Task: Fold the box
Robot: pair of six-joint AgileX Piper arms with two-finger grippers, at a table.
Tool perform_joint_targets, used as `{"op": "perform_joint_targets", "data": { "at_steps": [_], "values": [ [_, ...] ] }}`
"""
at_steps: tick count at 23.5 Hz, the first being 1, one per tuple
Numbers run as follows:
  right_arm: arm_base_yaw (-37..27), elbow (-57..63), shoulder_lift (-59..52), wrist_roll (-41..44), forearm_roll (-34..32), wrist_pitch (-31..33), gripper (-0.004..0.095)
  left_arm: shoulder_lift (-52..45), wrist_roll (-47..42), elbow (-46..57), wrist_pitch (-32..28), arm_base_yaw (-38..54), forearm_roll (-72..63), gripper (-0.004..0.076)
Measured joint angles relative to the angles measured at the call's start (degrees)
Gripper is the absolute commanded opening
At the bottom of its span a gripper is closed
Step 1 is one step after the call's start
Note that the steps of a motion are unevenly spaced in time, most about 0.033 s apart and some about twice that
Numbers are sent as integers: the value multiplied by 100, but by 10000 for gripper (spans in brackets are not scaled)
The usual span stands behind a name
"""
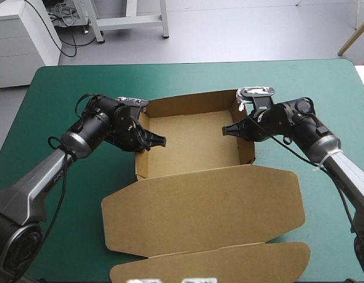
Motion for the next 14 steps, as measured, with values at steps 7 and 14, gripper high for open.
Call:
{"op": "perform_joint_targets", "data": {
  "at_steps": [7, 14],
  "values": [
    [0, 82, 1, 427, -552, 923, -2, 993, 312, -1125, 667, -11, -433, -10],
    [0, 118, 398, 452, -515, 900, -3, 1187, 328, -1179, 682, -11, -392, -10]
  ]
}}
